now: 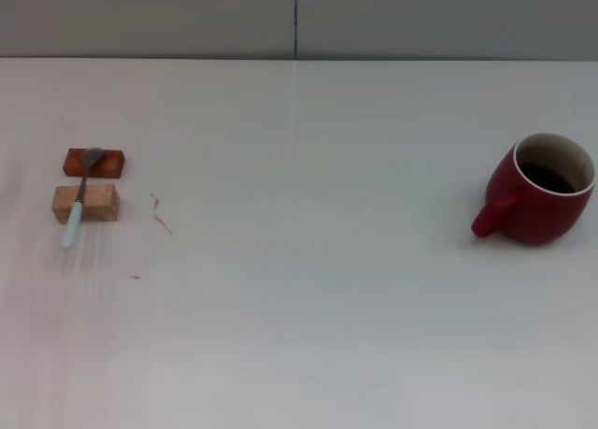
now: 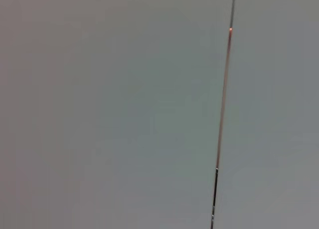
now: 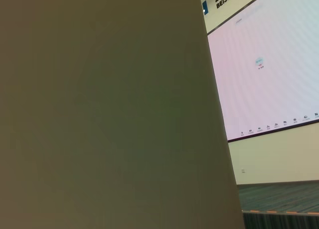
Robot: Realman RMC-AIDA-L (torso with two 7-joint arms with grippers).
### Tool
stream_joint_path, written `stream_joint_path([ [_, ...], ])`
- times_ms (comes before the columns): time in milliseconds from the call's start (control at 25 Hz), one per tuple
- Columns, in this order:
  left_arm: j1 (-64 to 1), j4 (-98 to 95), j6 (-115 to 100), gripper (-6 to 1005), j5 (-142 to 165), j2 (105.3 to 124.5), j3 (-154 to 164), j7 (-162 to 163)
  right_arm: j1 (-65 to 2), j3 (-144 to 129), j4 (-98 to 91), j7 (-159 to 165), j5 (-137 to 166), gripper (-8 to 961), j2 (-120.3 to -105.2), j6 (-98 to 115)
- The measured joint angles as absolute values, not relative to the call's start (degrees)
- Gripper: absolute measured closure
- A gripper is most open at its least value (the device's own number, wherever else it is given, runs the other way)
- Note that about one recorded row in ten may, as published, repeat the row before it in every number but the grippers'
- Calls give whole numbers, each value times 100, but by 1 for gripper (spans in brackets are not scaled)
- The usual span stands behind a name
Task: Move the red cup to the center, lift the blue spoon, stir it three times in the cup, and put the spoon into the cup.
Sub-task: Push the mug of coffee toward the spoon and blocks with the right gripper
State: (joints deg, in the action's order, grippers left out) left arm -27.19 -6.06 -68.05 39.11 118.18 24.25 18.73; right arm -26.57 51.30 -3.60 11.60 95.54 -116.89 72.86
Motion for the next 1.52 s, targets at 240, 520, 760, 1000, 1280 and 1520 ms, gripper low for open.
stream_joint_path([
  [240,-2728,-606,-6772,156,3911,11828,2425,1849,-2636,5132,-363,1160,9555,254,-11689,7288],
  [520,-2726,-606,-6718,157,3911,11830,2426,1845,-2634,5133,-360,1160,9560,254,-11689,7288],
  [760,-2733,-606,-6714,158,3911,11830,2426,1845,-2645,5133,-365,1160,9563,253,-11689,7286],
  [1000,-2739,-606,-6714,159,3911,11830,2426,1843,-2651,5147,-373,1160,9549,264,-11689,7245],
  [1280,-2762,-606,-6714,160,3911,11830,2425,1844,-2630,5180,-376,1160,9527,489,-11689,7242],
  [1520,-2769,-606,-6714,161,3911,11830,2426,1844,-2605,5146,-417,1086,9535,672,-11718,7241],
])
